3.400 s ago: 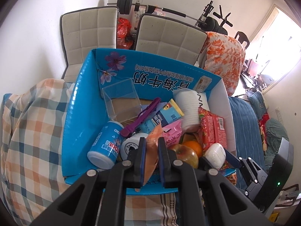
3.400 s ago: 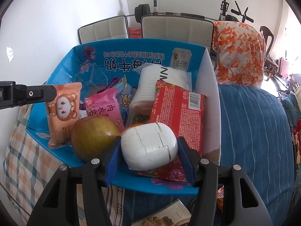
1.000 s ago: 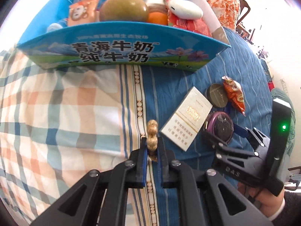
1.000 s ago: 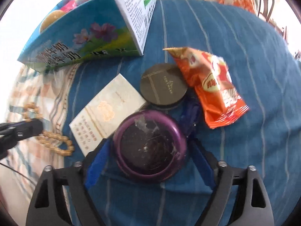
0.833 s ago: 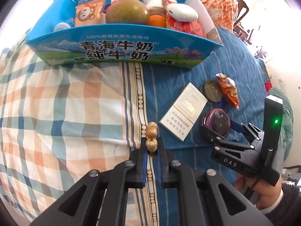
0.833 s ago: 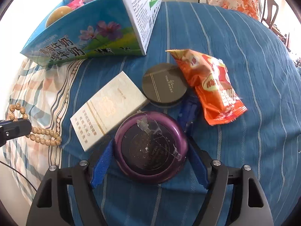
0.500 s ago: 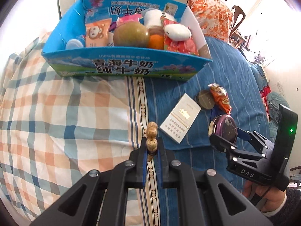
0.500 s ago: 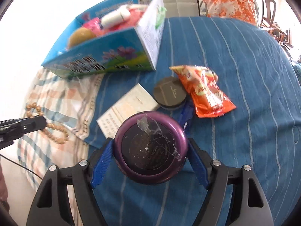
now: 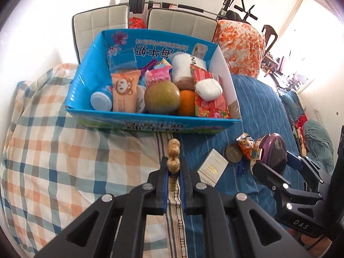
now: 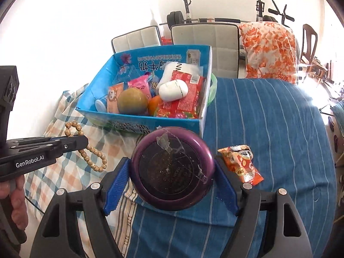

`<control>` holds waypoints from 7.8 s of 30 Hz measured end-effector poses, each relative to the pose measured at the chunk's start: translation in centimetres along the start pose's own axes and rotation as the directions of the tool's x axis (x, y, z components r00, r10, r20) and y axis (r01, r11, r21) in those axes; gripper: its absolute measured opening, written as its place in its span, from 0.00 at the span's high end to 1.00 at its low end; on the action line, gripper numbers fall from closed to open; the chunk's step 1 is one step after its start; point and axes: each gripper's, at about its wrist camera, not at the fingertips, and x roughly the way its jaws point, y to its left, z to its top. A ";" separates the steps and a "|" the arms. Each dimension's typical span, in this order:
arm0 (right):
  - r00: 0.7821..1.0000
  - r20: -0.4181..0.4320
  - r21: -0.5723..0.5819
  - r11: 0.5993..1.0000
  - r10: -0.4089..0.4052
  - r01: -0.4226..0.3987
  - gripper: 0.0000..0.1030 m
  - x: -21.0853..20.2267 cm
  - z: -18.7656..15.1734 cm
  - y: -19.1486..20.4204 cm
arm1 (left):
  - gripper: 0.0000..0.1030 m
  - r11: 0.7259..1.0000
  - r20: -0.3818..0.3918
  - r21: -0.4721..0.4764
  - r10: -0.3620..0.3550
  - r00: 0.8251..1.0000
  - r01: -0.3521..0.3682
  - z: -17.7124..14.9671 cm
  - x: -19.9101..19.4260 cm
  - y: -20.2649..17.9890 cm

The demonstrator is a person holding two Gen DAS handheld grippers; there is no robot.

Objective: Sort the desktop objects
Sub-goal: 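Lower the bracelet and purple compact into the milk box and open both tools, then grasp the white cigarette box with the left tool while the right tool grasps the orange panda snack bag, then carry the cigarette box and panda snack bag into the milk box, open both tools, then grasp the dark brown round tin with the right tool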

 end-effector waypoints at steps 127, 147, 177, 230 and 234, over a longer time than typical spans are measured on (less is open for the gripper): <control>0.978 -0.086 0.162 0.971 0.190 -0.174 0.40 1.9 4.0 -9.7 | 0.42 0.977 -0.024 0.210 -0.022 0.999 0.027 3.6 2.4 -7.4; 0.987 -0.002 -0.021 0.987 0.160 -0.160 0.40 6.1 14.1 2.5 | 0.42 0.993 0.093 -0.062 0.105 0.990 -0.100 13.7 3.1 4.7; 0.979 -0.177 -0.202 0.970 0.102 -0.138 0.40 19.3 18.4 10.1 | 0.42 0.955 0.025 -0.235 0.193 0.981 -0.182 20.4 11.9 14.9; 0.869 -0.474 -0.324 0.946 -0.145 -0.019 0.16 16.6 4.0 -14.1 | 0.00 0.828 0.017 -0.443 0.391 0.920 -0.344 10.3 2.7 1.4; 0.888 -0.426 -0.391 0.920 -0.175 -0.006 0.19 16.2 3.2 -14.0 | 0.00 0.826 0.012 -0.445 0.392 0.920 -0.346 10.3 2.9 1.1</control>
